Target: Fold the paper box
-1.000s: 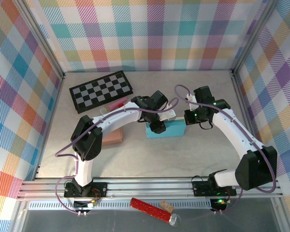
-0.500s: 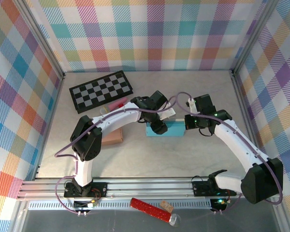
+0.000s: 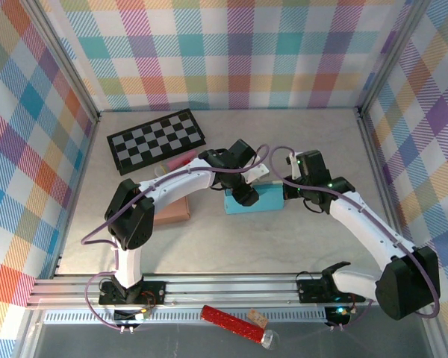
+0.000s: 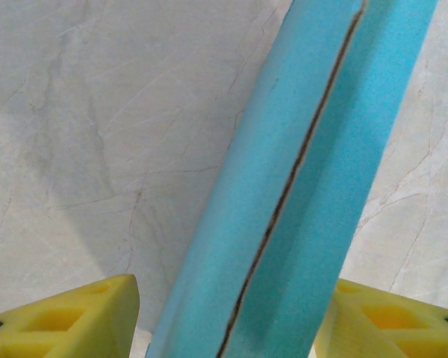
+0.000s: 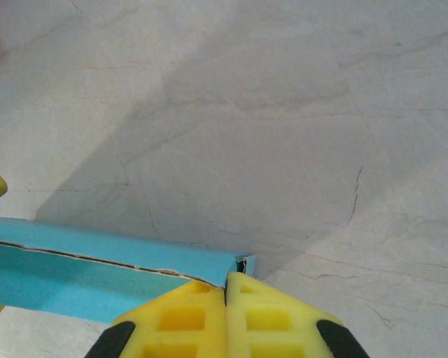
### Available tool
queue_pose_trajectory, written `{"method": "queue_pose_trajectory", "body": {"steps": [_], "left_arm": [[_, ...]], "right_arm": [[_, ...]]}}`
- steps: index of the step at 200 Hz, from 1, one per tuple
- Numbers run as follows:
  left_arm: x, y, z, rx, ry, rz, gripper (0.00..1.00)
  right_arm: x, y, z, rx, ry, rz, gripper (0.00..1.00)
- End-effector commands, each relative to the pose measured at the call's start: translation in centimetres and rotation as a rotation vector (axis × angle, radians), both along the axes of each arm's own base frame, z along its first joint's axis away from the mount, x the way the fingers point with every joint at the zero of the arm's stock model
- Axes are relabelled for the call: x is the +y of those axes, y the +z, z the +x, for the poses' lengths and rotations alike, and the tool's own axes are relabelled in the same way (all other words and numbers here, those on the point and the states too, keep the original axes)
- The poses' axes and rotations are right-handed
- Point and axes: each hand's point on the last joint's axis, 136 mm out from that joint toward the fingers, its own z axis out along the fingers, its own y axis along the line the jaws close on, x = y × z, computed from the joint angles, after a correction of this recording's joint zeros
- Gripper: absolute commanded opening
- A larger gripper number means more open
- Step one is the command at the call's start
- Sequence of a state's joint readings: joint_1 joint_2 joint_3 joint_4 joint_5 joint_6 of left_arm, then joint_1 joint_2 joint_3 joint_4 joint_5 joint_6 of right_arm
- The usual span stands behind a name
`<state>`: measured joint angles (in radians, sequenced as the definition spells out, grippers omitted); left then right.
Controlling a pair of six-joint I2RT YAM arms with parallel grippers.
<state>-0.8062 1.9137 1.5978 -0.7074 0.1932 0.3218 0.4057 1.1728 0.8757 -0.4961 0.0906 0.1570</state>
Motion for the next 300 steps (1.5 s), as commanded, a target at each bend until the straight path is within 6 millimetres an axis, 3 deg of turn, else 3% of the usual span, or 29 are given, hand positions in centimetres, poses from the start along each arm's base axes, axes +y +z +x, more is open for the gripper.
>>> {"method": "queue_pose_trajectory", "body": {"steps": [1,44,113,139,163,197,221,300], "left_arm": [[0.2,1.5,1.0,-0.005,0.051,-0.033,0.60],[0.2,3.9,1.0,-0.004,0.120,-0.127,0.63],[1.8,5.6,0.0,0.021,0.238,-0.231,0.68],[4.9,6.8,0.7,-0.016,0.371,-0.183,0.62],[8.2,7.6,-0.5,0.006,0.448,-0.130,0.56],[11.2,6.5,-2.4,0.079,0.474,-0.021,0.46],[10.8,6.2,-2.5,0.122,0.451,-0.021,0.37],[9.0,5.1,-1.0,0.147,0.414,-0.006,0.33]], "right_arm": [[-0.1,-1.6,-1.2,0.030,0.014,-0.015,0.00],[-0.2,-2.1,-1.5,0.022,0.007,-0.011,0.00],[-0.1,-1.9,-1.1,0.002,-0.008,-0.028,0.00],[-0.1,-1.5,-1.0,-0.007,-0.012,-0.033,0.00],[0.0,-1.2,-0.9,-0.009,-0.008,-0.034,0.00],[0.1,-1.1,-1.0,-0.005,-0.002,-0.030,0.00],[0.2,-1.3,-1.1,0.003,0.001,-0.031,0.00],[0.2,-1.3,-1.2,0.014,0.007,-0.033,0.00]]}}
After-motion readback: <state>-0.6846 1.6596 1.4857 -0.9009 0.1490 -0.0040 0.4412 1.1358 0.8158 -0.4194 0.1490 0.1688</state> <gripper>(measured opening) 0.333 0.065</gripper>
